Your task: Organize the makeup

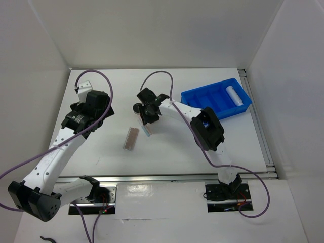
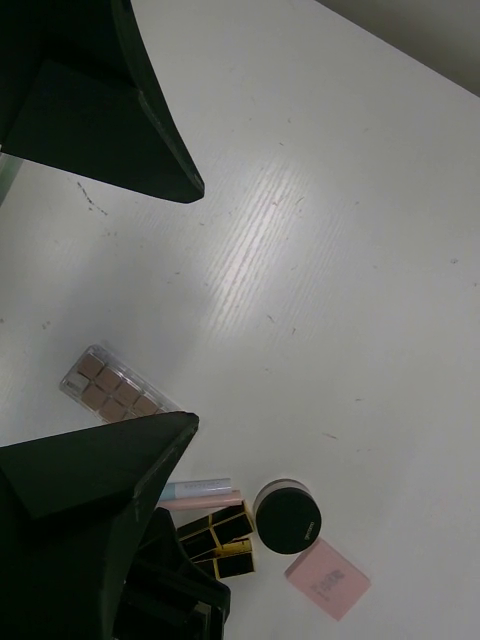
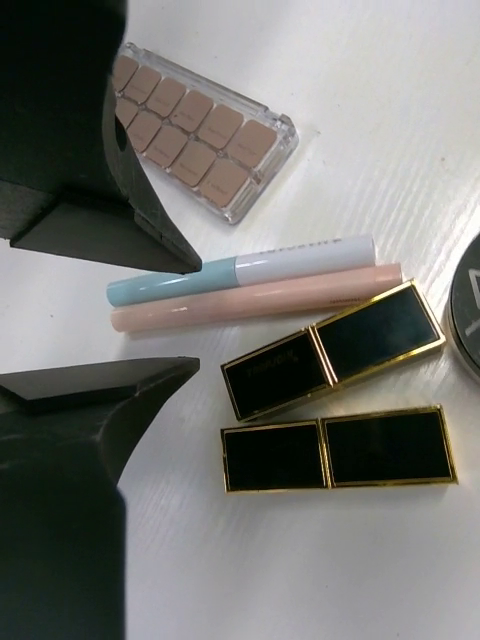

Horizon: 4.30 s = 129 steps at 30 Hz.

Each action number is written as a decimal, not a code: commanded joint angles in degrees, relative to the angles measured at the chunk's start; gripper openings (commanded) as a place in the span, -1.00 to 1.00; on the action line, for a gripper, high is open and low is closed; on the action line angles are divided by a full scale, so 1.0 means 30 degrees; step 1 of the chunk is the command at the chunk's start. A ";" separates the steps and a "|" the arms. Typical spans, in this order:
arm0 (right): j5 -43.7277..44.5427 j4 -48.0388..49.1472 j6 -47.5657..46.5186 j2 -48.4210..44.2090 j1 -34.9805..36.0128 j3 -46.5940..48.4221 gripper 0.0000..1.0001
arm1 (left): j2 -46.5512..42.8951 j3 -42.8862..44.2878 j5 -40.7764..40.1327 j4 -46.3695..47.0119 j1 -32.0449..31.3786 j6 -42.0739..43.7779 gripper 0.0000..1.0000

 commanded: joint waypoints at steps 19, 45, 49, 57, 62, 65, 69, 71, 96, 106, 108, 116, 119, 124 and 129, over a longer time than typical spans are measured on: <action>0.0950 0.0700 -0.0370 0.0757 0.0741 -0.1207 -0.24 | -0.0420 -0.0076 -0.0277 0.0578 0.0085 0.0371 1.00; 0.6076 -0.1204 -0.2215 -0.8557 -0.2147 -0.4869 -0.73 | -0.0420 -0.0076 0.0338 0.0958 0.0085 0.0547 1.00; 0.6693 -0.0506 -0.2945 -0.8999 -0.4586 -0.5485 -0.73 | -0.0244 -0.0076 0.0746 0.1134 0.0085 0.0723 1.00; 0.7220 0.0641 -0.3592 -0.6951 -0.6846 -0.5897 -0.73 | -0.0244 -0.0076 0.0748 0.1134 0.0085 0.0899 1.00; 0.7982 0.0846 -0.3387 -0.5750 -0.7022 -0.5489 -0.49 | -0.0244 -0.0076 0.0574 0.1134 0.0085 0.0899 1.00; 0.8157 0.0439 -0.2977 -0.5571 -0.7022 -0.4582 0.18 | -0.0244 -0.0076 0.0573 0.1134 0.0085 0.0899 1.00; 0.8655 -0.0001 -0.2598 -0.6270 -0.6556 -0.3995 0.33 | -0.0244 -0.0076 0.0573 0.1134 0.0085 0.0899 1.00; 0.8656 -0.0179 -0.2596 -0.6886 -0.5827 -0.3700 0.20 | -0.0244 -0.0076 0.0573 0.1134 0.0085 0.0899 1.00; 0.2767 0.0671 -0.1161 0.0052 0.1503 -0.0887 0.21 | -0.1006 0.0100 -0.0394 0.0753 0.0085 0.0518 1.00; 0.2097 0.1048 -0.2008 -0.0818 0.1679 -0.1763 -0.66 | -0.1181 0.0100 -0.0570 0.0753 0.0085 0.0518 1.00; 0.1335 0.1721 -0.3294 -0.1699 0.2087 -0.2378 -0.72 | -0.1181 -0.0132 -0.0132 0.0985 0.0085 0.0723 1.00; 0.1591 0.1552 -0.4911 -0.5920 0.1740 -0.2674 -0.77 | -0.0976 -0.0134 0.0278 0.1193 0.0085 0.1189 1.00; 0.4485 0.2191 -0.5085 -0.7500 0.0569 -0.3929 -0.77 | -0.0976 -0.0134 0.0280 0.1367 0.0085 0.1192 1.00; 0.5897 0.1933 -0.4354 -0.8677 -0.3355 -0.5162 -0.77 | -0.0976 -0.0134 0.0454 0.1369 0.0085 0.1192 1.00; 0.6839 0.1372 -0.4061 -0.8296 -0.5645 -0.5573 -0.75 | -0.0976 -0.0310 0.0455 0.1369 0.0085 0.1192 1.00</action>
